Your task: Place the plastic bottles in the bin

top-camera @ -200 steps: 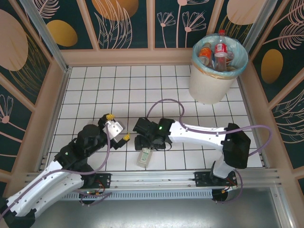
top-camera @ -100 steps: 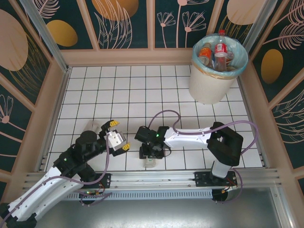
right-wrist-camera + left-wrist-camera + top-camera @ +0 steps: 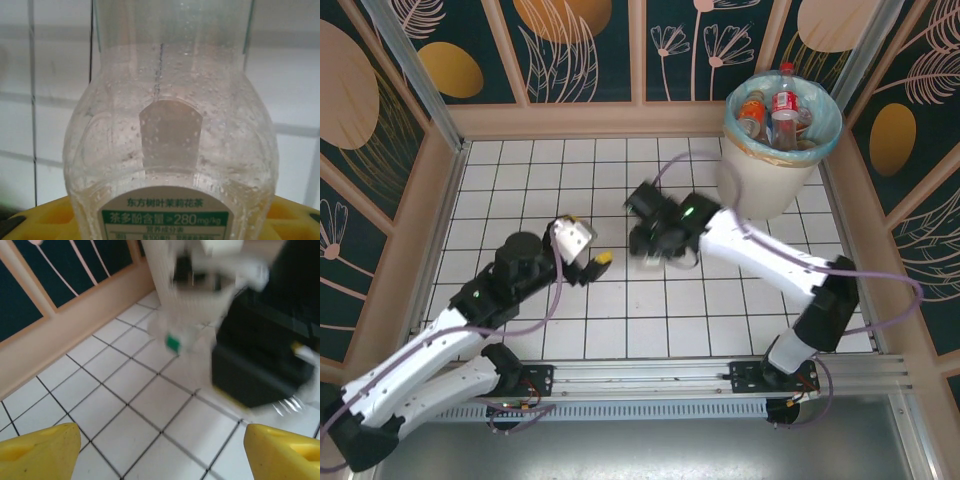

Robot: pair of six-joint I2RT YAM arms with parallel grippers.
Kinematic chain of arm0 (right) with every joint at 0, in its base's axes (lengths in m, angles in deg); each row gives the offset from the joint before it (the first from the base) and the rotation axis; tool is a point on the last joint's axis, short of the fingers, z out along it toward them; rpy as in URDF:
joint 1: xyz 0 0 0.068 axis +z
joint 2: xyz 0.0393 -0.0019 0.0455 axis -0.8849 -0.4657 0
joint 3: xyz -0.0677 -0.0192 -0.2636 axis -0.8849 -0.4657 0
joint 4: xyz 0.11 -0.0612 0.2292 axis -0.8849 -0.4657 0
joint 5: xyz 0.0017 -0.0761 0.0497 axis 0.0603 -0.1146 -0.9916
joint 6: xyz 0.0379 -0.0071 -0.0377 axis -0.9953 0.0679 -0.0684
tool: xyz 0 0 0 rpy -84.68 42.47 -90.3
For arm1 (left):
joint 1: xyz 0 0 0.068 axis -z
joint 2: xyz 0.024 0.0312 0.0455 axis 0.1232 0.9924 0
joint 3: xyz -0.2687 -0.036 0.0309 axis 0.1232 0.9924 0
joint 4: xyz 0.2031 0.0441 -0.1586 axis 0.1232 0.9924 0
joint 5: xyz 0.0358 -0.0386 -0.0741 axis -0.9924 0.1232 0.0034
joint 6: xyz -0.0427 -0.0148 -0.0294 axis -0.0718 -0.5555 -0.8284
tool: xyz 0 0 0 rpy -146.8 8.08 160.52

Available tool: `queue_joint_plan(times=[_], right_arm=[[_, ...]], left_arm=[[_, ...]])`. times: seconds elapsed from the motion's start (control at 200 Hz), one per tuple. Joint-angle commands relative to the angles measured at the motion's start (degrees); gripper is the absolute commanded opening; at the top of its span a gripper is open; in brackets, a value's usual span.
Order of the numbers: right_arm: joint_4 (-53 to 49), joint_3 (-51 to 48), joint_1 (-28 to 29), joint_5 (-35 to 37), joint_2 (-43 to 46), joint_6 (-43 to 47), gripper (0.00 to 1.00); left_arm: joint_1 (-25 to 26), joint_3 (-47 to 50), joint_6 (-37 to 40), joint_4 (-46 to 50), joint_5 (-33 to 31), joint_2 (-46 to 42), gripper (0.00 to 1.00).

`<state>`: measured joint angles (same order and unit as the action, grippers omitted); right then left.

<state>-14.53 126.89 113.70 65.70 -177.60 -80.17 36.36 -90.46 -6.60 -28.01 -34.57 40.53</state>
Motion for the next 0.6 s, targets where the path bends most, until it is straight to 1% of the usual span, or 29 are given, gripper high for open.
queue_joint_plan(times=[0.0,0.07,0.11,0.135,0.155,0.17,0.205,0.275,0.4,0.47,0.596], right_arm=[[-12.5,13.2,-8.4,14.2,4.0,11.4,0.45],[-12.7,20.6,-14.0,18.8,4.0,15.8,0.45],[-11.3,23.4,-17.0,20.4,3.9,18.5,0.45],[-10.2,24.5,-19.0,21.1,3.8,19.9,0.45],[-9.4,25.3,-19.7,21.4,3.7,20.6,0.45],[-8.8,26.0,-22.0,21.6,3.5,21.1,0.45],[-7.7,27.2,-24.8,22.3,2.9,22.3,0.45],[-5.1,29.0,-28.6,25.4,1.4,24.4,0.45],[3.6,26.9,-33.7,26.9,0.2,28.1,0.44],[9.2,24.3,-35.4,28.2,0.0,29.6,0.43],[18.6,18.5,-37.3,27.7,0.0,31.3,0.43]], left_arm=[[-0.1,-7.0,-12.1,-4.7,-5.0,6.1,0.86],[-0.1,-10.1,-13.9,-4.8,-6.6,10.3,0.86],[-0.2,-10.9,-14.8,-4.5,-6.4,12.3,0.86],[-0.1,-13.2,-15.6,-4.2,-6.2,13.4,0.86],[-0.1,-14.1,-16.2,-4.2,-5.9,14.2,0.86],[-0.1,-14.7,-16.8,-4.1,-5.6,14.9,0.86],[-0.1,-16.1,-17.7,-3.8,-4.2,16.2,0.86],[-0.1,-18.5,-19.5,-3.3,-1.2,18.3,0.86],[-0.1,-20.0,-21.4,-4.2,1.0,20.0,0.86],[-0.1,-20.5,-21.9,-4.7,1.0,20.4,0.86],[-0.2,-21.2,-22.1,-5.1,1.4,20.9,0.86]])
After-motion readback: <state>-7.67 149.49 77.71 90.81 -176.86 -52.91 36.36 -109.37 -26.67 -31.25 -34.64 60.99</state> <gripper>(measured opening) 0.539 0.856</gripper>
